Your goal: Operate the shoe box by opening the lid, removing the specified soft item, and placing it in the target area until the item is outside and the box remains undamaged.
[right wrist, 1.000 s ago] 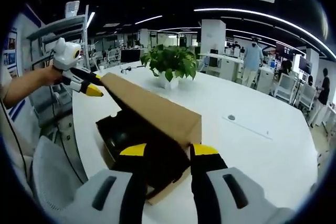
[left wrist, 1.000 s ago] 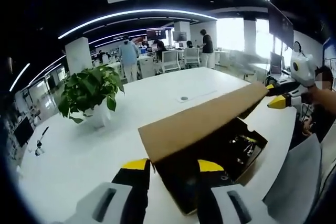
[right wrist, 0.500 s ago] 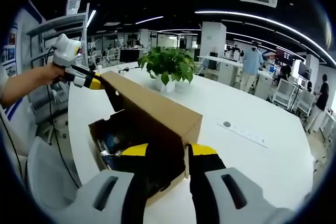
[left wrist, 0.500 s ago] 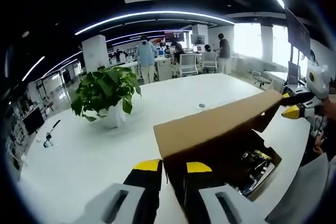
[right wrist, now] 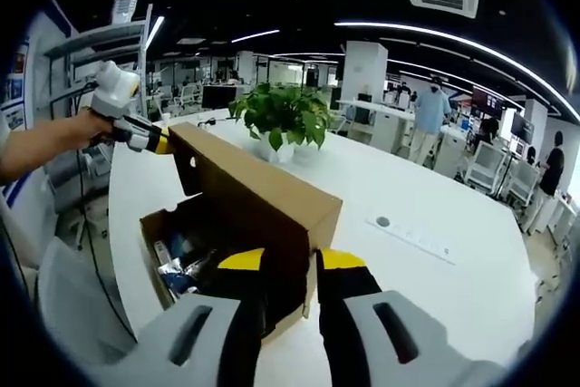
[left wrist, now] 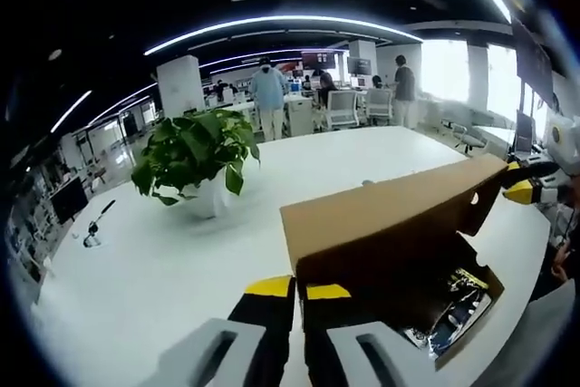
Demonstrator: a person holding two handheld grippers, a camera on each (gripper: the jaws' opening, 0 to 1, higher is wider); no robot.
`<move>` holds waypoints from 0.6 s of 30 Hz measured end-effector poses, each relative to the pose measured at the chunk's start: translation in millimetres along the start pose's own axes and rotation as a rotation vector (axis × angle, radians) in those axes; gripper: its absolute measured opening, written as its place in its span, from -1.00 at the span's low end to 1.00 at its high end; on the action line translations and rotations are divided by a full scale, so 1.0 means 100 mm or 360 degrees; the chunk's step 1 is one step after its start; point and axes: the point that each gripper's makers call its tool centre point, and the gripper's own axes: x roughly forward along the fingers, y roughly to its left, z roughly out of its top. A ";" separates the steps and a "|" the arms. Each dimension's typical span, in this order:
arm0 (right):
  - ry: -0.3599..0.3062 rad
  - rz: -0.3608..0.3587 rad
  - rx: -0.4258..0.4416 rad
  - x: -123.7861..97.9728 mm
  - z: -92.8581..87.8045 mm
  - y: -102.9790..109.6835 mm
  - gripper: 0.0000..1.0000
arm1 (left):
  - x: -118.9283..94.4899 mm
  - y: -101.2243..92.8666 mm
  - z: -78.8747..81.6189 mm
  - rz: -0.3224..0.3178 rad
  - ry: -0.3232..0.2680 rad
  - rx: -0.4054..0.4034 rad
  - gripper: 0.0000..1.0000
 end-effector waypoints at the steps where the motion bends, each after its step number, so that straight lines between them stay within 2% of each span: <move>1: 0.0001 -0.0005 -0.0001 0.00 0.00 -0.01 -0.69 | 0.01 0.01 0.01 0.0001 -0.0001 -0.0024 -0.97; 6: -0.0007 -0.0083 0.0051 0.00 -0.10 -0.11 -0.73 | 0.03 0.03 0.04 -0.0016 -0.0021 -0.0082 -0.97; 13: 0.0085 -0.0128 0.0086 0.02 -0.44 -0.20 -0.77 | 0.08 0.03 0.09 -0.0023 -0.0040 -0.0083 -0.97; 18: 0.0114 -0.0150 0.0106 0.07 -0.60 -0.23 -0.80 | 0.14 0.04 0.13 -0.0015 -0.0048 -0.0075 -0.97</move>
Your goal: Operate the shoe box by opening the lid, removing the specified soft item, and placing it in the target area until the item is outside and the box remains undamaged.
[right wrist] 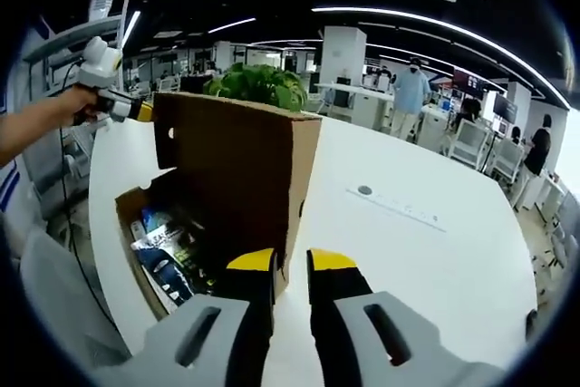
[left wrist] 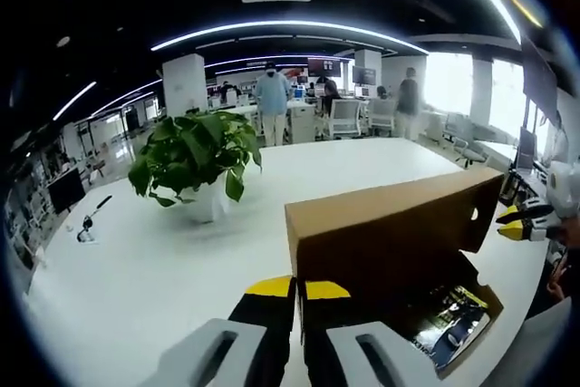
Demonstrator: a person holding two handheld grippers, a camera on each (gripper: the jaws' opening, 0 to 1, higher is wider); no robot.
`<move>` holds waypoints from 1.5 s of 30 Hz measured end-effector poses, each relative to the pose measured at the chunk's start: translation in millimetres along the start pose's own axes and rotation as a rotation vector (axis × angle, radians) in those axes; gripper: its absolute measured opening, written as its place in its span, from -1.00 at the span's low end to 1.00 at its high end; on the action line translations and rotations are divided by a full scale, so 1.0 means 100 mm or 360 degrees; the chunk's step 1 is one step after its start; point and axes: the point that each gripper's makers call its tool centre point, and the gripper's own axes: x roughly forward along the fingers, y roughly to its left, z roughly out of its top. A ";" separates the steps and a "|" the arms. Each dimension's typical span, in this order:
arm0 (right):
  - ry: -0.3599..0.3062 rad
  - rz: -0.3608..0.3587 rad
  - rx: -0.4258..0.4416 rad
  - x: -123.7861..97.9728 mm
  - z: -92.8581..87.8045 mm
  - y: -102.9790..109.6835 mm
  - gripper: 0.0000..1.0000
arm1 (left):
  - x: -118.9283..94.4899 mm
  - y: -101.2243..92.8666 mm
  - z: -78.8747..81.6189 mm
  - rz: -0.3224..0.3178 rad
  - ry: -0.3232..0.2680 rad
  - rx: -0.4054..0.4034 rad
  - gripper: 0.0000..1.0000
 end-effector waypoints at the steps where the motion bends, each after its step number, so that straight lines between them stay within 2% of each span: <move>1: -0.0001 -0.0005 -0.0001 0.01 -0.01 -0.01 -0.80 | 0.01 0.00 0.01 0.0001 -0.0001 0.0003 -0.97; 21: 0.0081 0.0025 -0.0053 0.43 -0.18 0.03 -0.85 | 0.16 0.07 0.08 -0.0002 -0.0017 -0.0004 -0.98; 31: 0.0122 0.0029 -0.0074 0.51 -0.24 0.02 -0.94 | 0.21 0.08 0.11 -0.0001 -0.0020 -0.0005 -0.97; 45: 0.0119 0.0029 -0.0139 0.53 -0.22 0.00 -0.99 | 0.29 0.09 0.14 -0.0001 -0.0022 -0.0009 -0.97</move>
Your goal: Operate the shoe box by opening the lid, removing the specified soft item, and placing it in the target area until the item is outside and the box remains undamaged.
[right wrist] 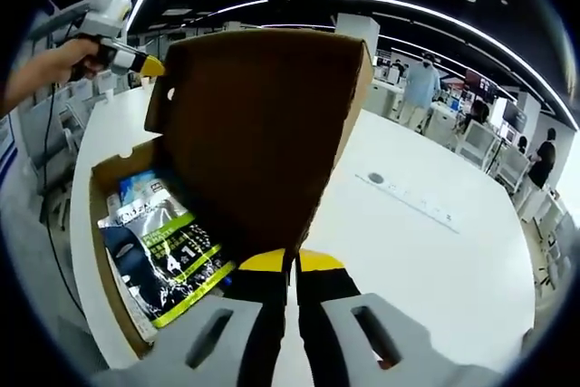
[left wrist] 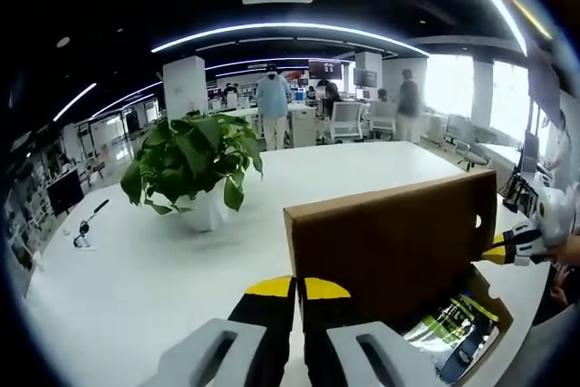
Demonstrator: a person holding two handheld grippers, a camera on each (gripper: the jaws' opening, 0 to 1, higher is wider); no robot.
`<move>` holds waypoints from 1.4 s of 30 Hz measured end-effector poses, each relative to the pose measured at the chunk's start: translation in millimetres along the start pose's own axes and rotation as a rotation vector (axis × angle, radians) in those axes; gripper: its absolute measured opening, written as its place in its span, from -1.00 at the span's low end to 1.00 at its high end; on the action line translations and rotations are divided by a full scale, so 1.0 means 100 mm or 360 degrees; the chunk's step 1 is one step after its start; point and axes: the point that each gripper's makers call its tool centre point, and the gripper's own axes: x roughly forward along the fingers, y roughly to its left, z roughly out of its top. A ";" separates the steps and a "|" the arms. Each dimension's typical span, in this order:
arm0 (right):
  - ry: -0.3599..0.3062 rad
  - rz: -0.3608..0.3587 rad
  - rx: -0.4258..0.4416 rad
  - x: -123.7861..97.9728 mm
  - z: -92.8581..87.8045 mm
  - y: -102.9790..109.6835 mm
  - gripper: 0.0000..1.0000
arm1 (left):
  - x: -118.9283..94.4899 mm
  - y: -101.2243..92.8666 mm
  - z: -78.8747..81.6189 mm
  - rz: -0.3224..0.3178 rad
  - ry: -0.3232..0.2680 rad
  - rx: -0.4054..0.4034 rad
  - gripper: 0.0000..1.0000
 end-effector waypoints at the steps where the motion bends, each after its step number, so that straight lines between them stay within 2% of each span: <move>1: -0.0001 0.0000 -0.0003 0.00 0.00 0.00 -0.99 | 0.01 0.00 0.00 -0.0003 -0.0004 -0.0002 -0.97; 4: -0.0004 0.0001 -0.0025 0.00 0.00 0.00 -0.99 | 0.03 0.01 -0.04 -0.0003 0.0018 -0.0001 -0.93; 7: -0.0006 -0.0001 -0.0039 0.00 0.00 0.00 -0.99 | 0.03 0.03 -0.10 0.0013 0.0027 0.0015 -0.75; 15: -0.0007 -0.0001 -0.0046 0.01 0.01 -0.01 -0.99 | -0.01 0.09 -0.29 0.0032 0.0058 -0.0018 -0.71; 27: -0.0013 -0.0004 -0.0057 0.04 0.04 -0.05 -0.98 | 0.08 -0.01 -0.62 -0.0005 0.0175 -0.0059 -0.79; 37: -0.0016 -0.0001 -0.0073 0.08 0.06 -0.07 -0.98 | 0.21 -0.03 -0.67 -0.0022 0.0190 -0.0068 -0.96; 42: -0.0016 -0.0002 -0.0073 0.11 0.07 -0.09 -0.97 | 0.25 -0.03 -0.66 -0.0022 0.0190 -0.0064 -0.96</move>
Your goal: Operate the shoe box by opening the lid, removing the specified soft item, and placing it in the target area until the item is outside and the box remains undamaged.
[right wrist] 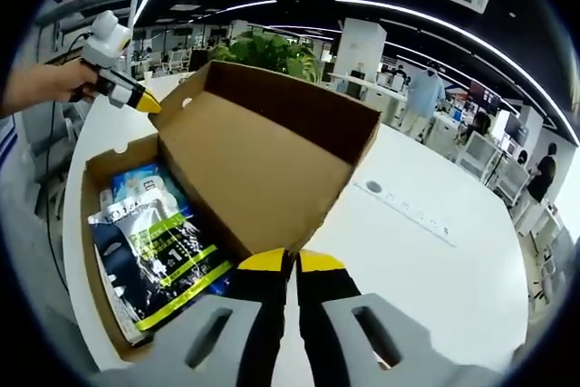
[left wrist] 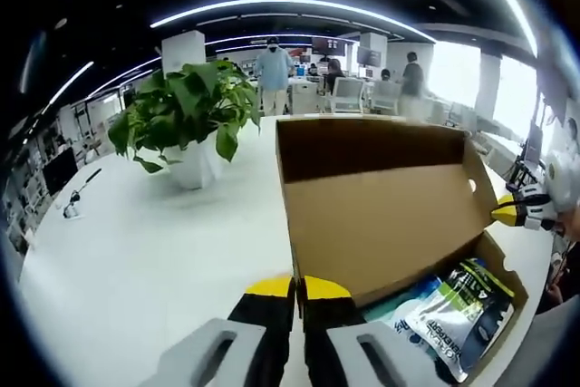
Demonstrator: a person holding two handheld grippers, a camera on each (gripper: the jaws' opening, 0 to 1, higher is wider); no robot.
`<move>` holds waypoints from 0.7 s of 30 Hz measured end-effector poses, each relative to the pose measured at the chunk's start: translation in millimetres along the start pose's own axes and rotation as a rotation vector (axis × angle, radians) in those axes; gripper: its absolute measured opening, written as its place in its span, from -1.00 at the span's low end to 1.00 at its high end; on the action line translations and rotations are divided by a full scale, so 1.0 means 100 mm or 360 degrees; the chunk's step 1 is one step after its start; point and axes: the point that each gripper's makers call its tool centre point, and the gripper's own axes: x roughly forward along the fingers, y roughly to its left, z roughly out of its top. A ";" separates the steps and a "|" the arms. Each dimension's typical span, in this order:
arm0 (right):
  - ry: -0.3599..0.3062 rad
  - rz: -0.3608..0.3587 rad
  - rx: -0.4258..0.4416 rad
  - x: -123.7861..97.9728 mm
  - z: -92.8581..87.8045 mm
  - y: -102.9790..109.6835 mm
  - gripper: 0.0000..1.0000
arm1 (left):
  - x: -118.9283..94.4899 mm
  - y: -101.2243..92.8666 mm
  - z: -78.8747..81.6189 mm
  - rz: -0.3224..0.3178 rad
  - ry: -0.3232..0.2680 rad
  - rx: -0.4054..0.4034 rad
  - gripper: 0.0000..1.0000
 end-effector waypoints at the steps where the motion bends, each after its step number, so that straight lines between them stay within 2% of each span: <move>1: 0.0000 0.0001 0.0000 0.00 0.00 0.00 -0.97 | 0.01 0.01 0.00 0.0000 0.0001 0.0001 -0.96; 21: 0.0013 0.0012 -0.0031 0.13 -0.01 -0.06 -0.94 | 0.18 0.05 0.00 -0.0009 0.0022 0.0043 -0.96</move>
